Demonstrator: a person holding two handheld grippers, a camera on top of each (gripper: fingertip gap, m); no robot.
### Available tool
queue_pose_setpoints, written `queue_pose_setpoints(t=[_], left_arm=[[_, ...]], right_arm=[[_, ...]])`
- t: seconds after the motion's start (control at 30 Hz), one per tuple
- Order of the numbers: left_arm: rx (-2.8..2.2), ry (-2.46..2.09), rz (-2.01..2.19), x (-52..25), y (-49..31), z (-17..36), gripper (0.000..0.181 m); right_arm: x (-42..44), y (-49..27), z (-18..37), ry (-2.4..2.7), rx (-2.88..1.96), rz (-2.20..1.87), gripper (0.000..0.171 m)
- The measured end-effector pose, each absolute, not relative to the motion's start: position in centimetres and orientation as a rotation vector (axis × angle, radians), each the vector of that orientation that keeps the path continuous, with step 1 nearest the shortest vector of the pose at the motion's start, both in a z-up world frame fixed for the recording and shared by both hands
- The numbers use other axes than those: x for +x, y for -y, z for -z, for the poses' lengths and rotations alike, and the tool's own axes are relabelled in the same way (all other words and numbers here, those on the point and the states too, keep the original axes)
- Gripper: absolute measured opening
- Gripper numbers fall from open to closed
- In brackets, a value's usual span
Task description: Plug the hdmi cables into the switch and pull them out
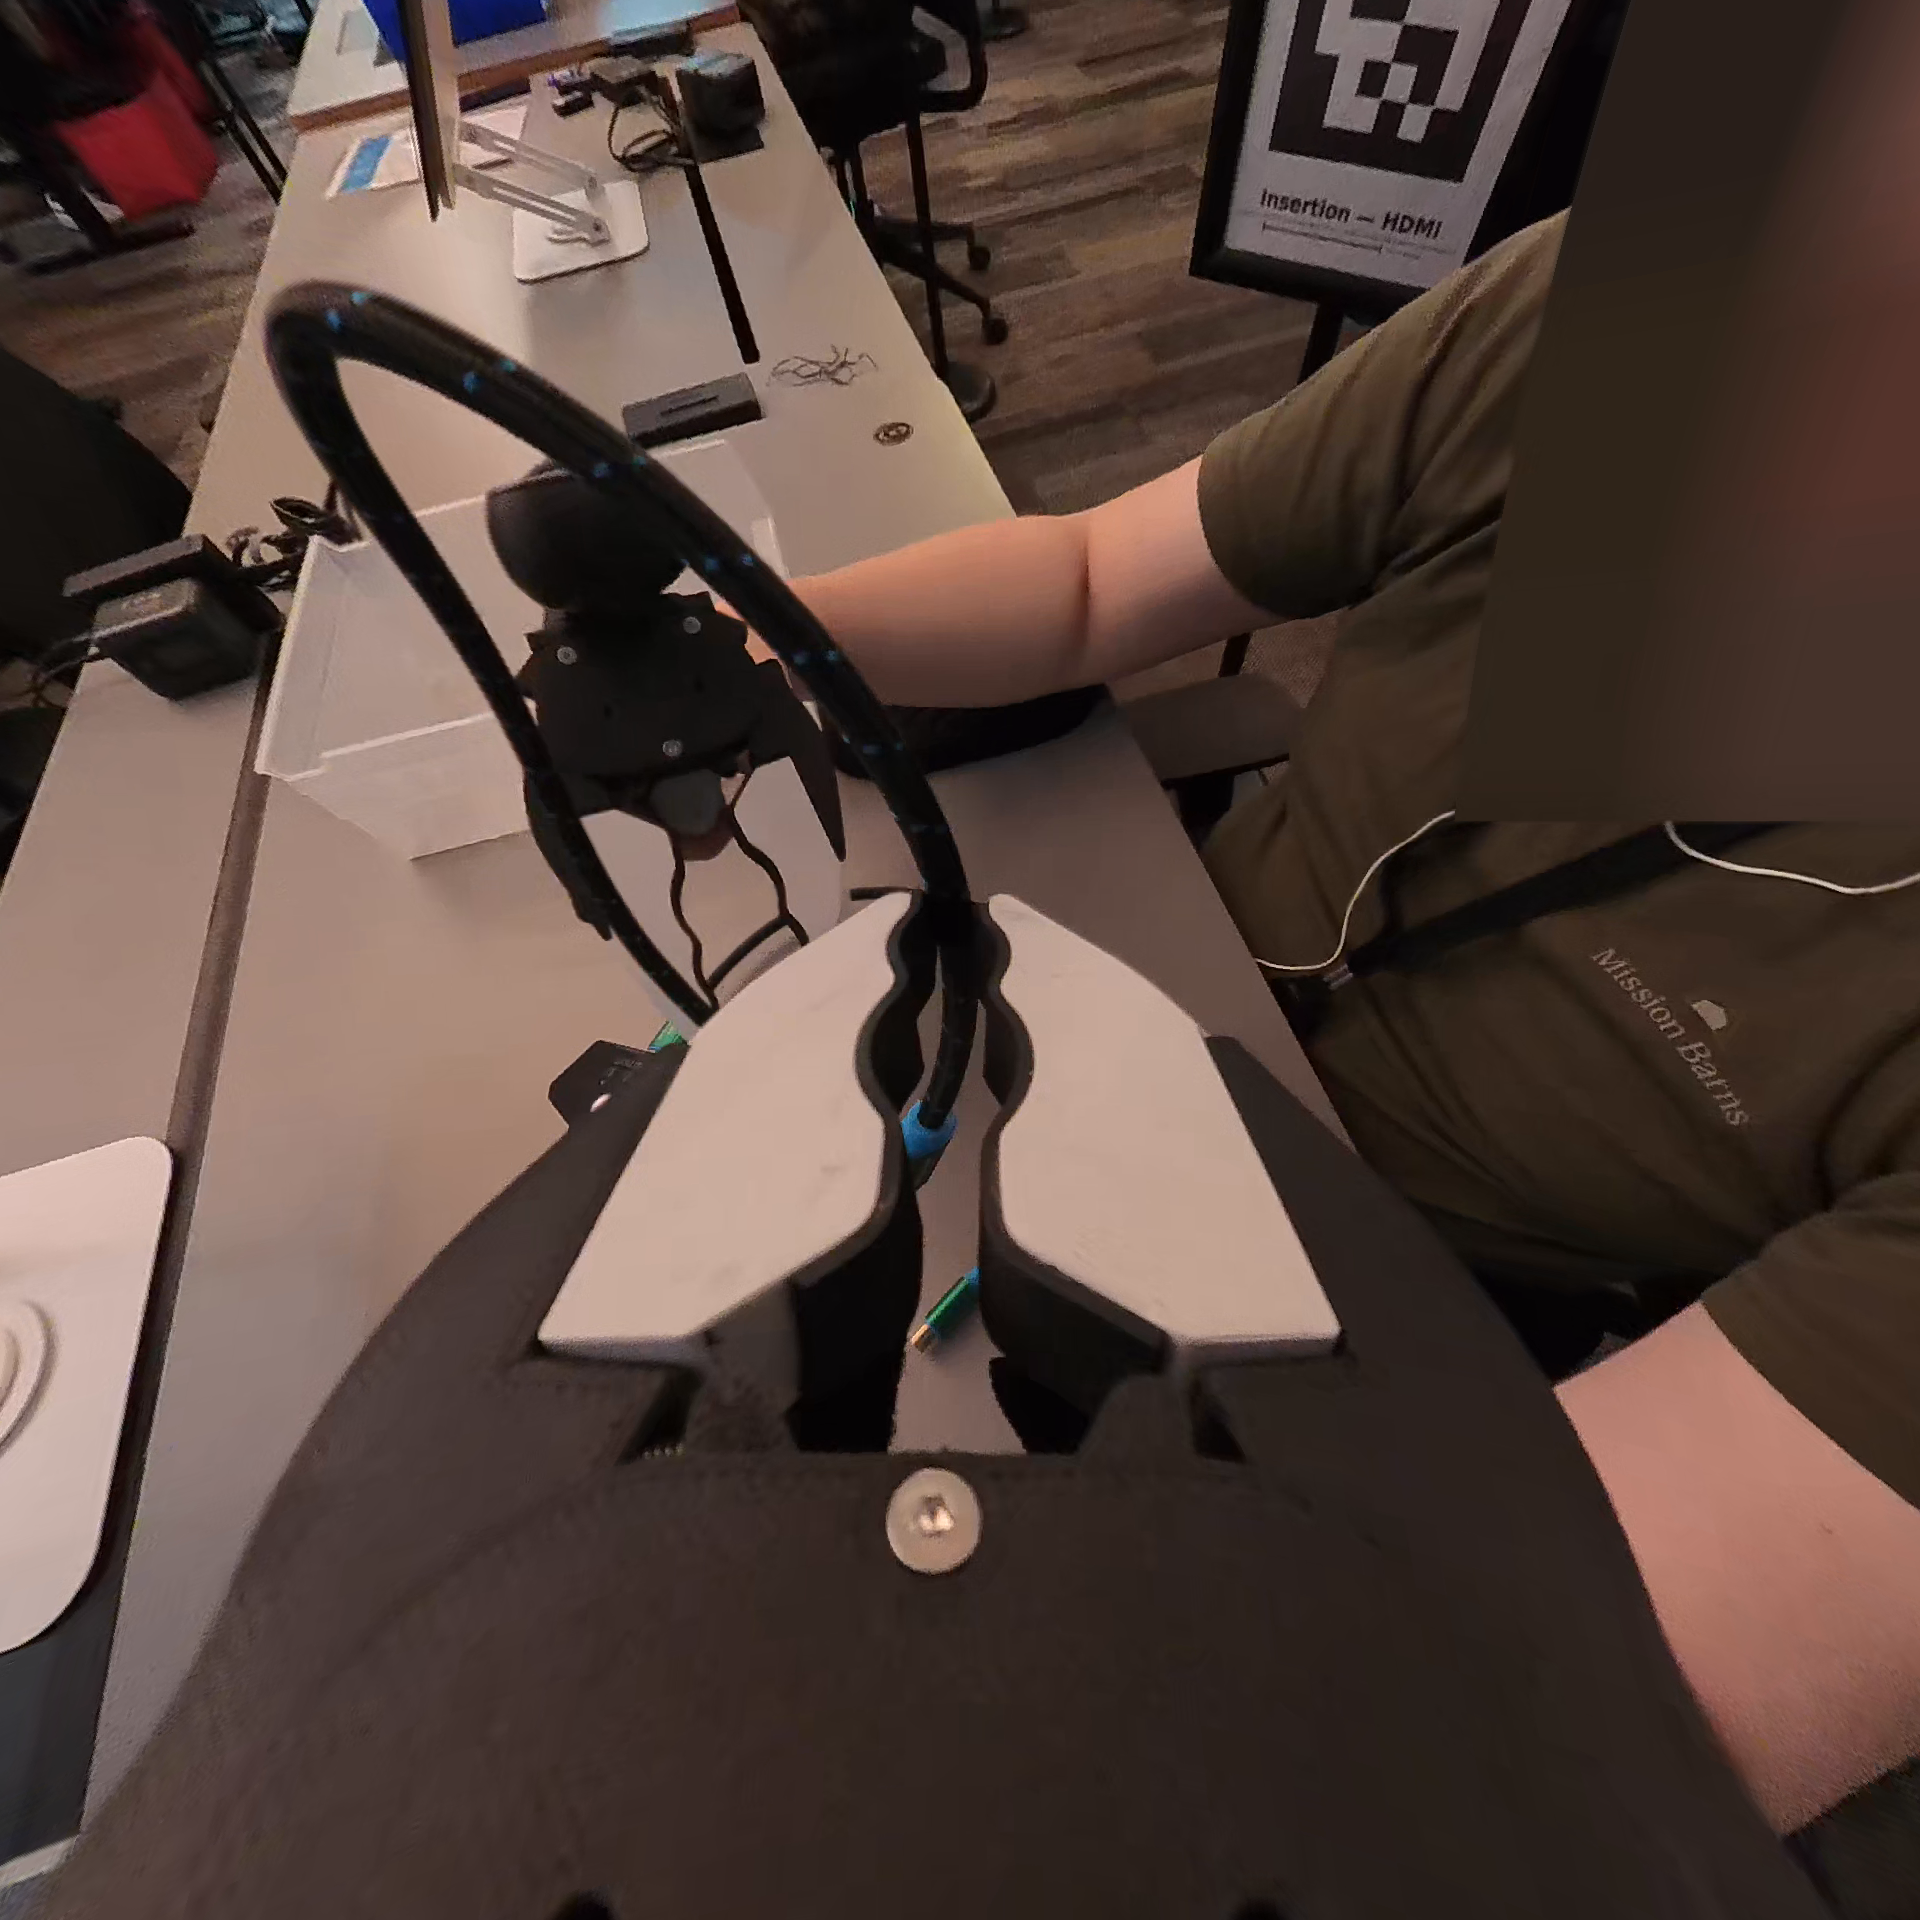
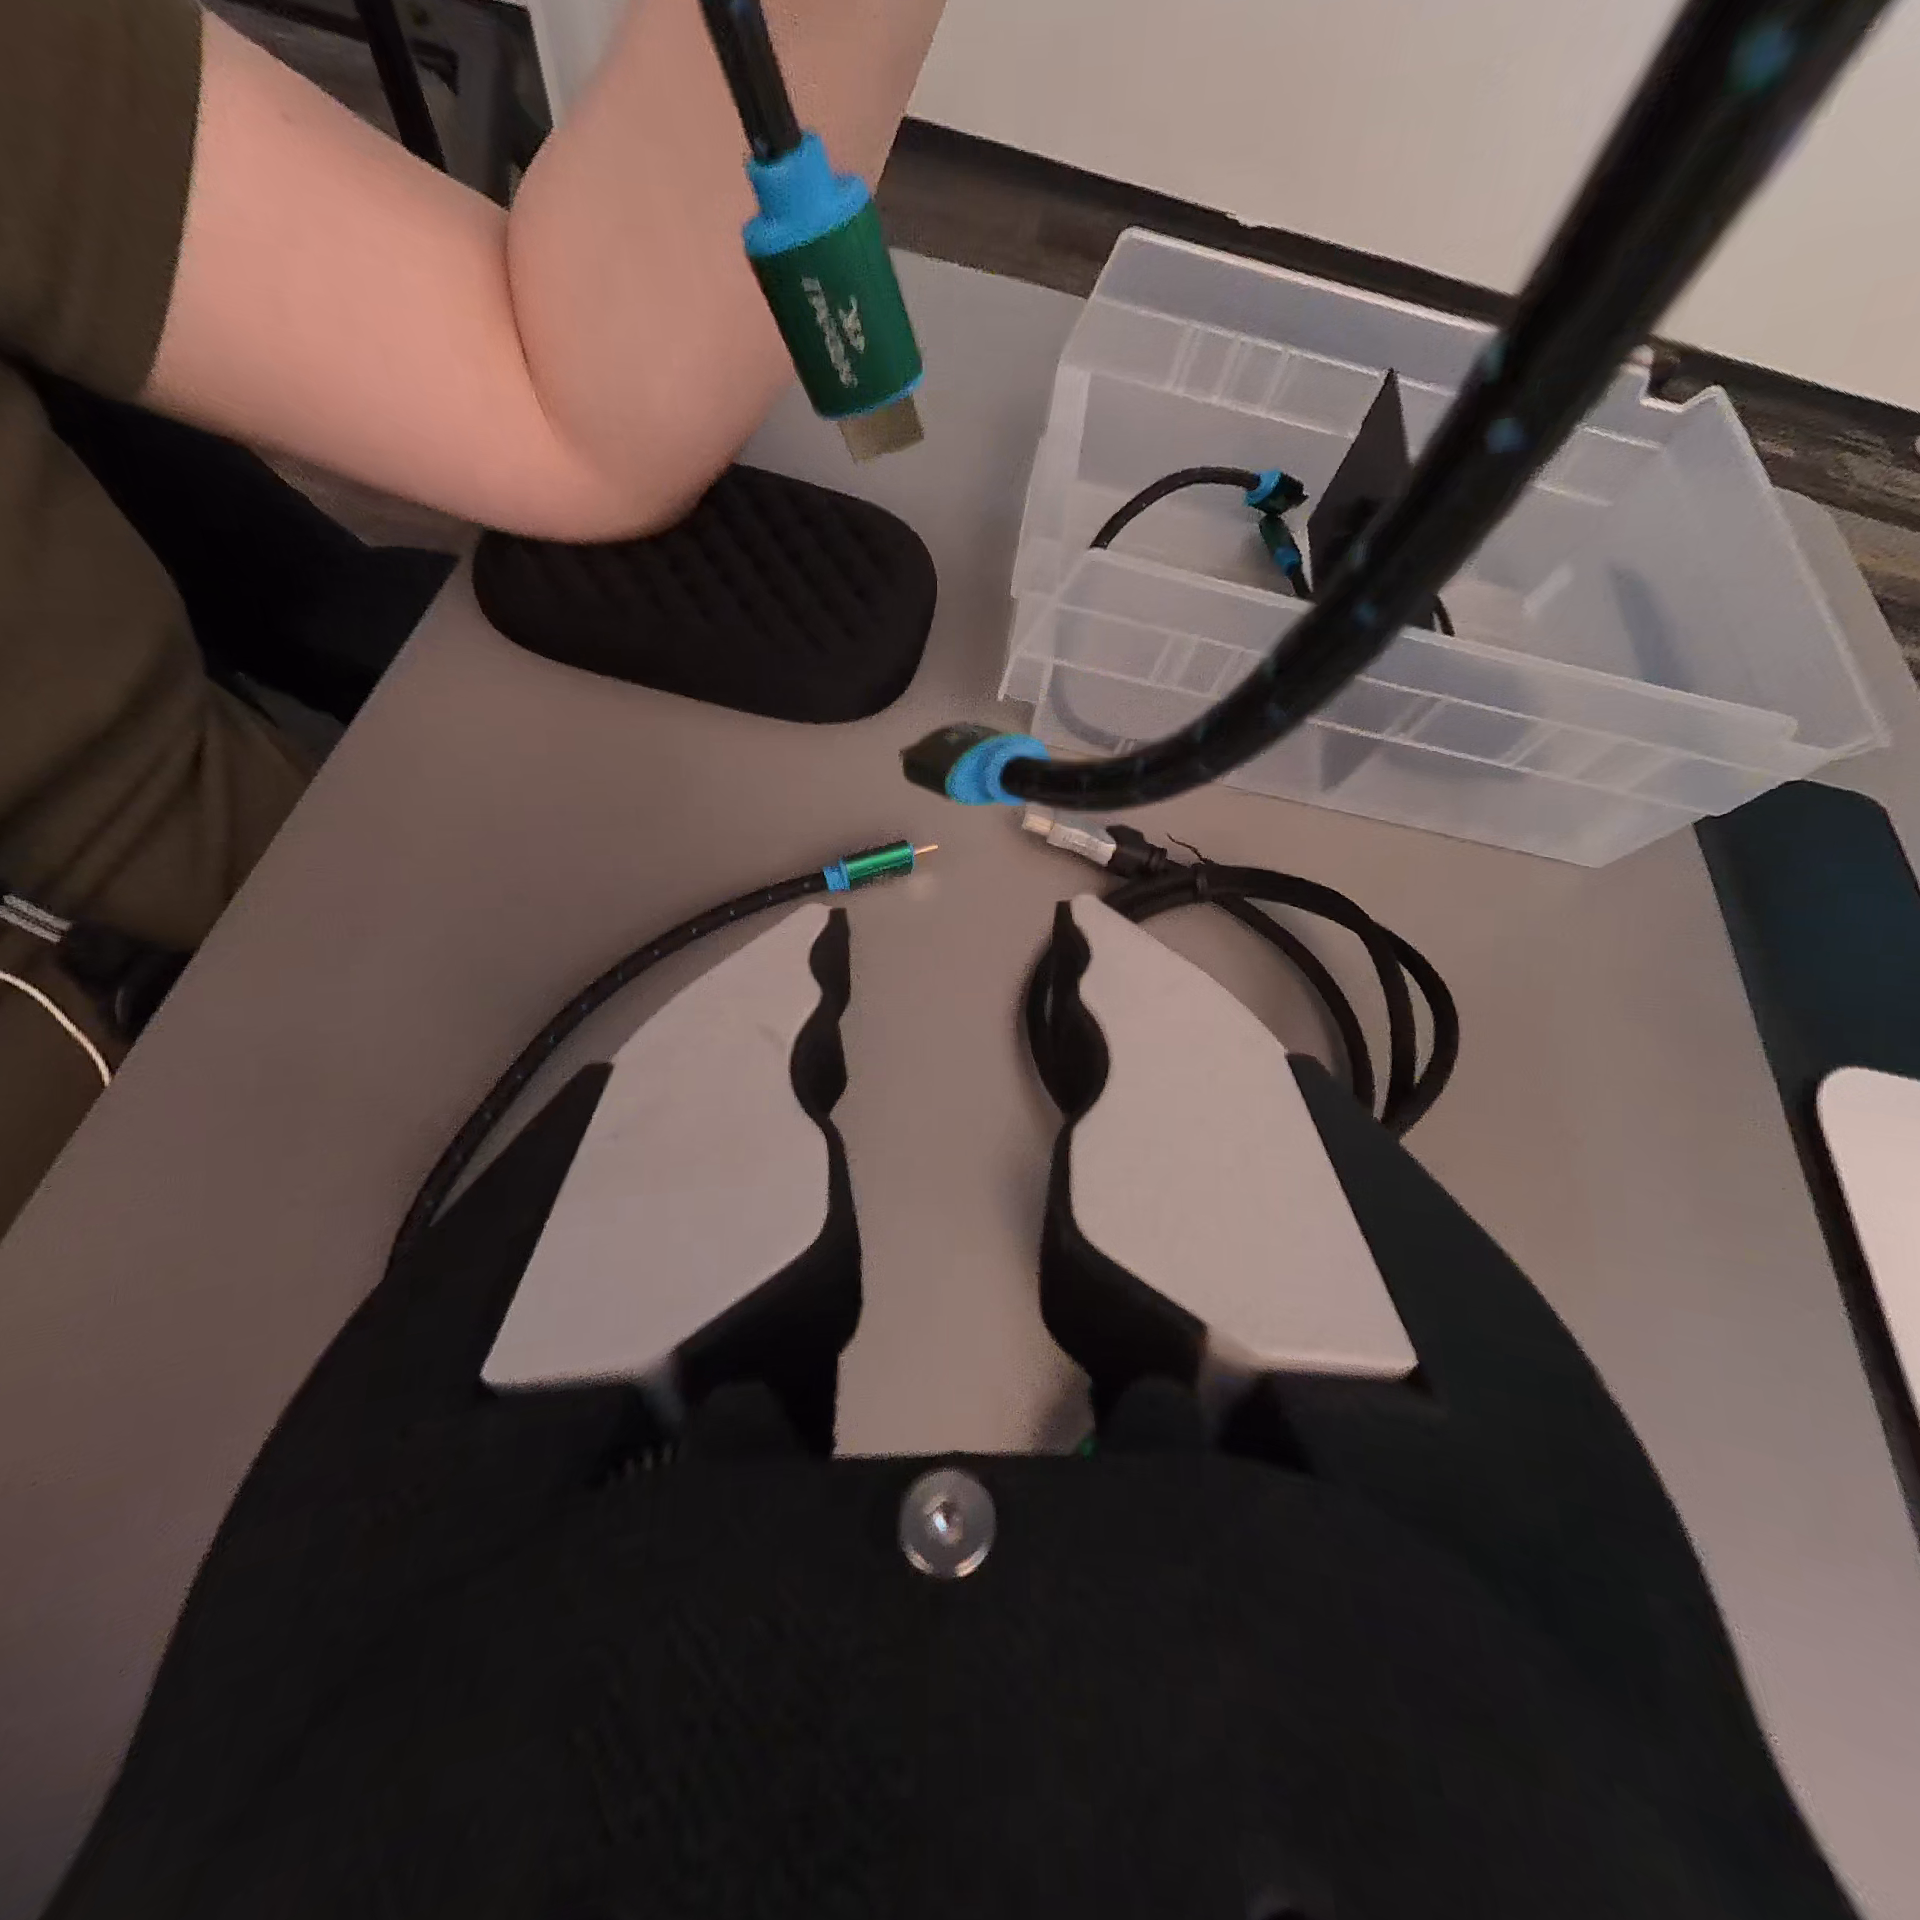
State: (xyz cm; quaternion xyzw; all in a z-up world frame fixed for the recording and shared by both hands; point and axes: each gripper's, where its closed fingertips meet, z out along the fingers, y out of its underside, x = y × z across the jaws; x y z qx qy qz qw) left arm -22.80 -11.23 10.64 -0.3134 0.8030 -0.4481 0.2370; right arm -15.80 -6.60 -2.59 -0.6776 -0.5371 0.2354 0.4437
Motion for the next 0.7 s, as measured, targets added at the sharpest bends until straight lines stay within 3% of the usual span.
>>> queue_pose_setpoints(t=[0.7], left_arm=[[-0.954,-2.116,1.193,-20.8,10.1,-10.7,0.008]], right_arm=[[-15.3,6.8,2.8,1.387,-1.677,-0.498,0.036]])
